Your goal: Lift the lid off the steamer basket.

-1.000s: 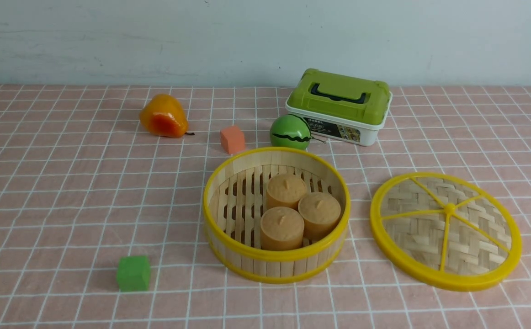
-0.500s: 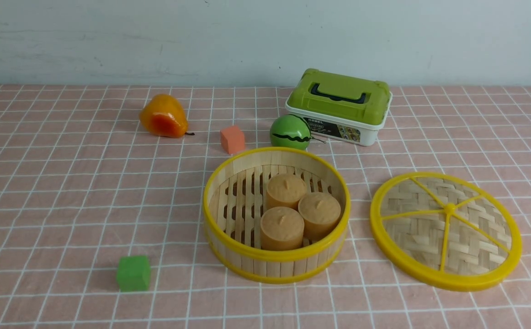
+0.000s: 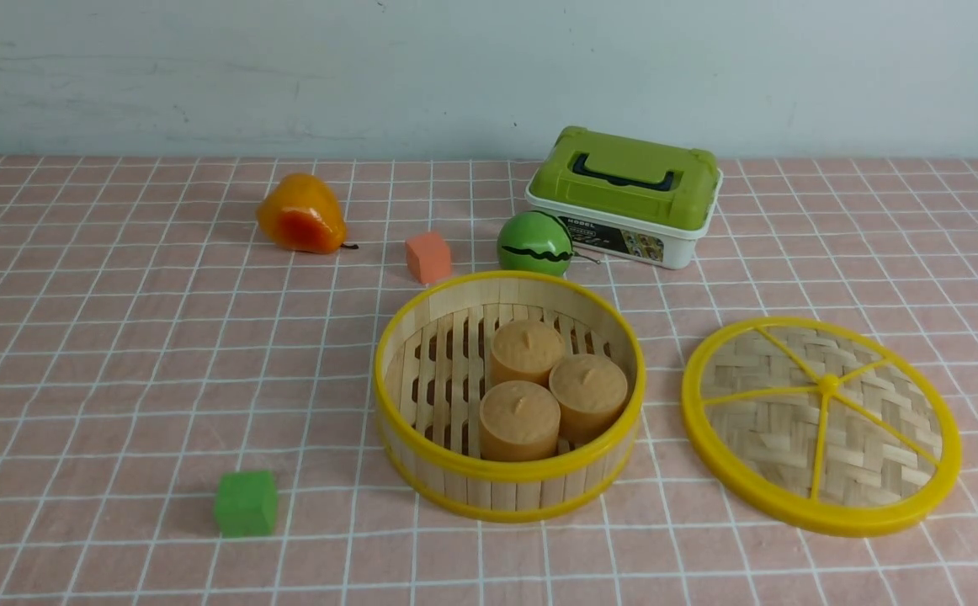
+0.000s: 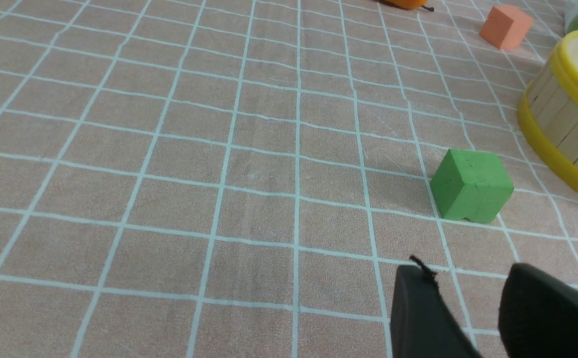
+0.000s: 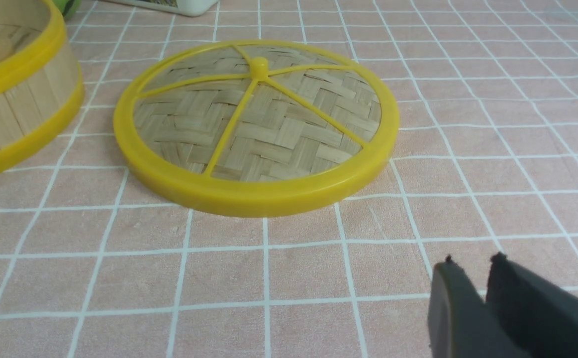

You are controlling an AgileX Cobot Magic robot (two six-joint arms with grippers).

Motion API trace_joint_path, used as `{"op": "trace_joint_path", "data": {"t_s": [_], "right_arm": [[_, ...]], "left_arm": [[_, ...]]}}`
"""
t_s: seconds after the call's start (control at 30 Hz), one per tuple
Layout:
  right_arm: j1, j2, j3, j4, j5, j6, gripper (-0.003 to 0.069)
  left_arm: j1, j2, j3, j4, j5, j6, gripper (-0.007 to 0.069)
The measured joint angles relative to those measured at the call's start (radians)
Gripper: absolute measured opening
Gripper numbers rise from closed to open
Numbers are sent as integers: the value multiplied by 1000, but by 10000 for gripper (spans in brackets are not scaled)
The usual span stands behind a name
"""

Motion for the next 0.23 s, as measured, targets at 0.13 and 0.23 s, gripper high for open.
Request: {"op": "trace_joint_path", "data": {"t_s": [0.13, 0.23], "right_arm": [[0, 0, 0, 0, 0, 0, 89], [0, 0, 0, 0, 0, 0, 96]], "left_arm": [[0, 0, 0, 0, 0, 0, 239], [0, 0, 0, 0, 0, 0, 239]]}}
